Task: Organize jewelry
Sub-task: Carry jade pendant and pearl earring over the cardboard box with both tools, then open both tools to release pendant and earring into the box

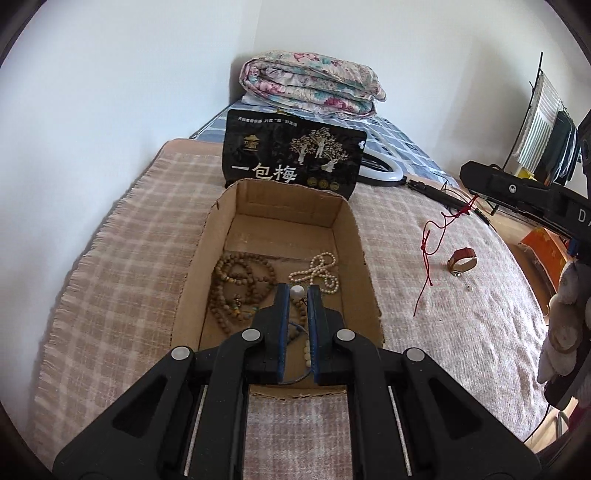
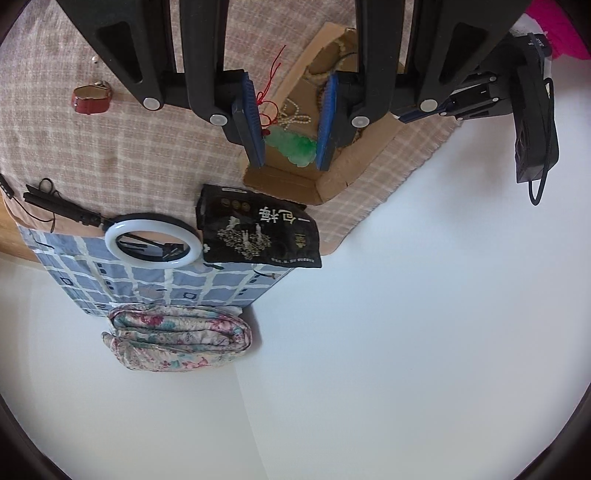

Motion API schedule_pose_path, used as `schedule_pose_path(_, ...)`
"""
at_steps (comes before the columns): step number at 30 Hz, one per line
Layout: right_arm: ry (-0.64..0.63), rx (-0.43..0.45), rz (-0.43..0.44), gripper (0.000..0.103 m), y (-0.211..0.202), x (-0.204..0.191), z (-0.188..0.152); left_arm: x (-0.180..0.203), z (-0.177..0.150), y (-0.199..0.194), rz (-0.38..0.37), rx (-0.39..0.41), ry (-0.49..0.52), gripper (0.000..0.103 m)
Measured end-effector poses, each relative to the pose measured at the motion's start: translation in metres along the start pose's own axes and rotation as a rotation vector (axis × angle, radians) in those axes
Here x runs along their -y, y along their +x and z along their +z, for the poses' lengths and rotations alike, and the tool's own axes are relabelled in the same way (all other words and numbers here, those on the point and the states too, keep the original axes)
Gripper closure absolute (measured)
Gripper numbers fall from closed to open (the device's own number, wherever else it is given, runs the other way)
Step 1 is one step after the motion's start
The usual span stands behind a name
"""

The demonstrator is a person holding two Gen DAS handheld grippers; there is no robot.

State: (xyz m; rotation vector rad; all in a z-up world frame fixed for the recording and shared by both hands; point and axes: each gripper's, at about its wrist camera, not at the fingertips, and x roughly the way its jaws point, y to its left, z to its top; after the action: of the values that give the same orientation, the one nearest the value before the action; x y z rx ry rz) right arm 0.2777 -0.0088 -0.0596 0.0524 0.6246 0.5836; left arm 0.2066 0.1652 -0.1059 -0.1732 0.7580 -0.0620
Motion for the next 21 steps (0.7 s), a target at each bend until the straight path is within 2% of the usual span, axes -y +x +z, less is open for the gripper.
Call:
schedule_pose_path(11,-0.039,-0.081,0.067,0.074,0.045,-0.032,-0.015,-0.025,-0.005,0.002,0.029,-0.022,-0.034,0.095)
schedule_pose_path(21,-0.029,-0.147,0.071,0.074,0.071,-0.027,-0.028,-0.028,-0.005,0.008,0.036,-0.046,-0.045,0.095)
